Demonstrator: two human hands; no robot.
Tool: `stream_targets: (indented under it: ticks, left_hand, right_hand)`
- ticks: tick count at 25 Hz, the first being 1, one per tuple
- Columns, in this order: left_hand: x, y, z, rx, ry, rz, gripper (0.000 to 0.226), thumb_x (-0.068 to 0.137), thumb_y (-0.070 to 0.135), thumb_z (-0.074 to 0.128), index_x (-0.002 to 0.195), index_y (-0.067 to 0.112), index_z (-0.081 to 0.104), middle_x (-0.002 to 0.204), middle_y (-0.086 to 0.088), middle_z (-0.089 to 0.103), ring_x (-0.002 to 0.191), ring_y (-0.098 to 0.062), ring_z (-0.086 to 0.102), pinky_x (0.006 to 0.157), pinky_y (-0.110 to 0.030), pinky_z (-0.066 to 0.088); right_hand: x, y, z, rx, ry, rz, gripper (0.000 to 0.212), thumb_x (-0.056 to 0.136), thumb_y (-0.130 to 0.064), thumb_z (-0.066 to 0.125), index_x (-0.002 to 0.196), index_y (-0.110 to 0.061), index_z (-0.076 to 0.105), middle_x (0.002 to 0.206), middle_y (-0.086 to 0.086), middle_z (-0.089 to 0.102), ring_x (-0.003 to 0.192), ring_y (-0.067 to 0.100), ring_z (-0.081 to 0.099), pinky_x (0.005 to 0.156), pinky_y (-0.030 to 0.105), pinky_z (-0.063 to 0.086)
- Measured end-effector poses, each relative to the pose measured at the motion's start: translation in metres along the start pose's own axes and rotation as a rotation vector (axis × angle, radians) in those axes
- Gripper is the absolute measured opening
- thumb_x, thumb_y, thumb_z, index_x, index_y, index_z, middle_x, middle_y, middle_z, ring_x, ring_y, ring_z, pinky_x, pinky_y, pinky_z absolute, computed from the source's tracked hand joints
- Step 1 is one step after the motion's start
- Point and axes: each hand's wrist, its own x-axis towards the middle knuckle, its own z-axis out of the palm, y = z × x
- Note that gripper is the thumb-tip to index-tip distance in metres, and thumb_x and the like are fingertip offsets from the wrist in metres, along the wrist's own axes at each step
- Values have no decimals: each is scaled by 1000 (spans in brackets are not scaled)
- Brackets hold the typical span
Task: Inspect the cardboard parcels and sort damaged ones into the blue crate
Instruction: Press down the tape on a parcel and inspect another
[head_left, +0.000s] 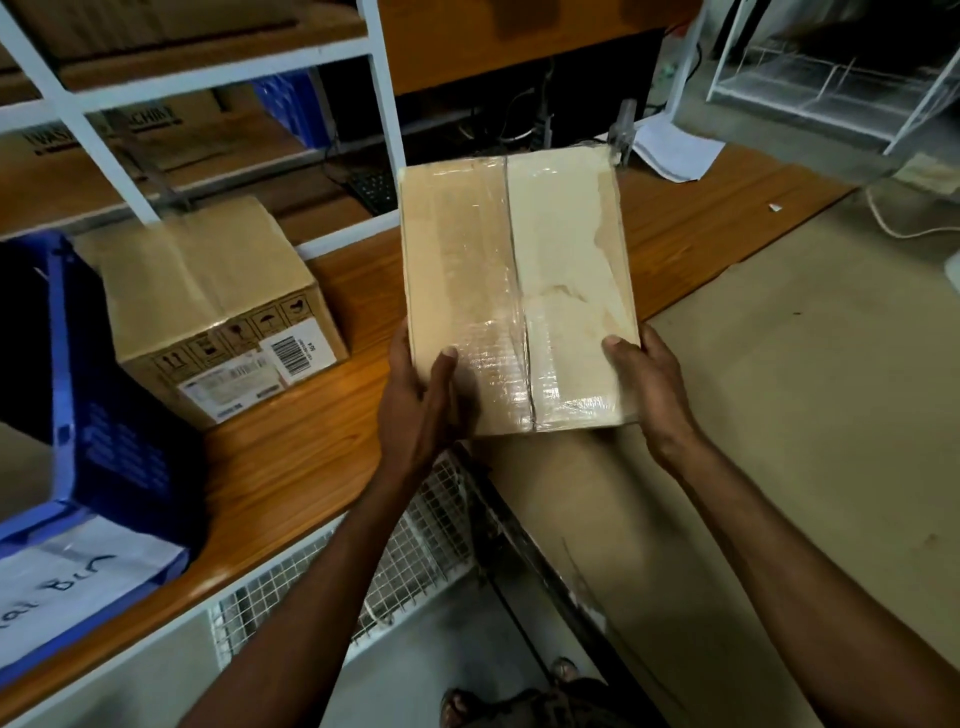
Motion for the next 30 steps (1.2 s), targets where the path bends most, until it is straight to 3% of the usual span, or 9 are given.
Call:
stream_targets:
  ticks: [5, 7, 10, 12, 16, 20, 25, 28, 30]
  left_hand:
    - [6, -11, -4, -36, -28, -23, 59, 105, 50, 49, 159, 33, 34, 144, 9, 58, 123, -6, 62, 88, -32, 62]
    - [7, -8, -9, -133, -124, -18, 65, 105, 33, 60, 161, 32, 28, 153, 6, 49, 132, -10, 56, 94, -39, 61]
    - [2, -7, -16, -201, -236, -28, 86, 95, 14, 76, 161, 34, 24, 155, 3, 44, 135, -17, 55, 91, -41, 62]
    - [4, -8, -12, -181, -209, -33, 87, 92, 23, 80, 160, 33, 27, 154, 1, 45, 136, -21, 54, 91, -46, 62]
    - [13, 2, -1, 65, -101, 1, 108, 71, 66, 87, 156, 37, 26, 151, 4, 45, 133, -21, 53, 85, -44, 63]
    - [22, 2, 2, 74, -85, -51, 94, 77, 70, 78, 152, 40, 31, 143, 6, 55, 120, -18, 63, 78, -40, 65]
    - [23, -17, -6, -47, -75, -67, 55, 108, 49, 46, 159, 30, 39, 142, 7, 61, 119, -9, 63, 81, -24, 57]
    - [24, -8, -6, -42, -47, -96, 50, 111, 42, 42, 158, 28, 39, 138, 15, 56, 115, -3, 60, 80, -19, 53]
    - [25, -9, -6, -35, -65, -91, 52, 111, 47, 39, 160, 30, 36, 143, 15, 53, 121, -10, 58, 86, -27, 55]
  right_hand:
    - [2, 9, 4, -37, 5, 5, 42, 104, -41, 57, 142, -23, 57, 124, -6, 69, 114, 14, 66, 90, 28, 56]
    - [-1, 9, -1, -10, -102, 34, 56, 95, -41, 71, 145, -26, 49, 126, -12, 66, 114, 6, 64, 89, 22, 53]
    - [-4, 12, -5, -90, -131, 14, 79, 79, -48, 81, 147, -28, 44, 130, -11, 63, 117, 5, 61, 90, 24, 54]
    - [-5, 11, 0, -148, -78, -24, 84, 80, -54, 79, 149, -28, 40, 135, -8, 61, 121, 13, 60, 92, 28, 55]
    - [-10, -5, 17, -359, 46, -52, 108, 69, -69, 83, 151, -29, 26, 143, -5, 52, 121, 17, 52, 93, 36, 54]
    - [4, -10, 16, -325, 0, -18, 98, 76, -65, 80, 152, -26, 32, 139, -8, 56, 121, 15, 55, 96, 37, 53]
    - [17, 1, 0, -124, -99, 19, 45, 108, -35, 52, 152, -30, 46, 129, -16, 63, 110, -1, 61, 83, 15, 51]
    - [21, 0, 3, -103, -17, 9, 35, 109, -32, 47, 143, -32, 57, 124, -14, 68, 113, 12, 66, 93, 33, 55]
    - [19, 2, 5, -170, 1, -11, 41, 107, -49, 44, 143, -34, 56, 129, -12, 67, 117, 14, 64, 97, 37, 53]
